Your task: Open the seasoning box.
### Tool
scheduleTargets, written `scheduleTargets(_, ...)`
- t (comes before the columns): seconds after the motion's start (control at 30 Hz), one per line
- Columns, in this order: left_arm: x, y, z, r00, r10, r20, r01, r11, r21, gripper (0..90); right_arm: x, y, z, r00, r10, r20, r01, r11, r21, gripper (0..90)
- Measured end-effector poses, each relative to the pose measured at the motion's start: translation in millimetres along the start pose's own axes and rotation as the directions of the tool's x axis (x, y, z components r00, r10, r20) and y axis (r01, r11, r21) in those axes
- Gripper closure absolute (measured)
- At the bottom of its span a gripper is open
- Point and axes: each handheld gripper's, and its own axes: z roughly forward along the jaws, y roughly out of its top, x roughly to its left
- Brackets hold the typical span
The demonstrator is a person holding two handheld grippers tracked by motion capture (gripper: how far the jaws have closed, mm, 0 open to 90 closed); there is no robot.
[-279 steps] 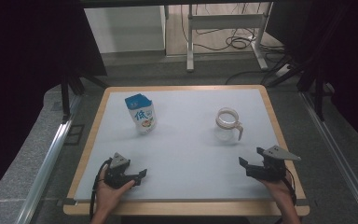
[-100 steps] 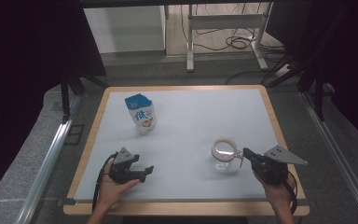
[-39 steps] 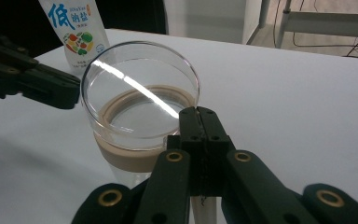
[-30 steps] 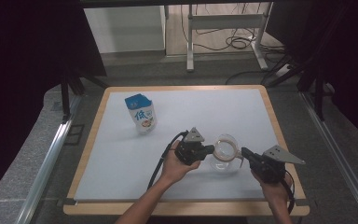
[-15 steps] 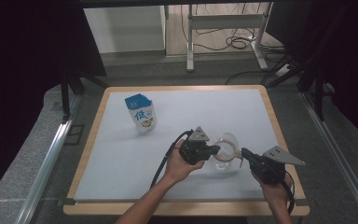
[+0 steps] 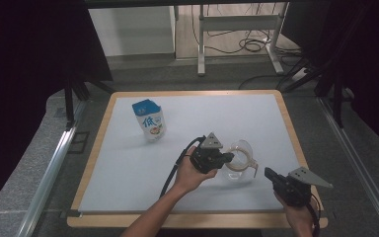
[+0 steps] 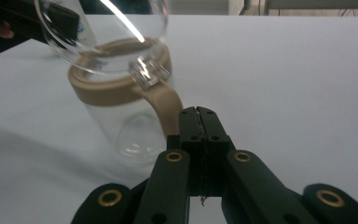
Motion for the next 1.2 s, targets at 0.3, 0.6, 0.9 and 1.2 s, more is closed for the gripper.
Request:
scheduleTargets(0.3,-7.5,4.6,4.3,0.9998,0.017,0.012,-0.017,0.9998,0.002,90.0,-9.1,-13.0,-1.0,0.9999,0.01,0.014,-0.01,1.0,0.029,80.8)
scheduleTargets(0.6,-12.3,7.3,6.4,0.9995,0.025,0.022,-0.025,0.9997,-0.003,90.0,-13.5,-19.1,1.2,0.9992,0.016,0.037,-0.018,0.998,0.06,61.8)
scheduleTargets(0.9,-21.9,14.8,10.5,0.9985,0.039,0.039,-0.039,0.9992,-0.012,90.0,-19.9,-22.4,3.3,0.9935,0.045,0.104,-0.054,0.995,0.082,50.8)
scheduleTargets(1.2,-35.8,19.6,20.7,0.9965,0.057,0.06,-0.057,0.9983,-0.012,90.0,-23.8,-26.7,2.5,0.9918,0.055,0.116,-0.065,0.994,0.086,49.6)
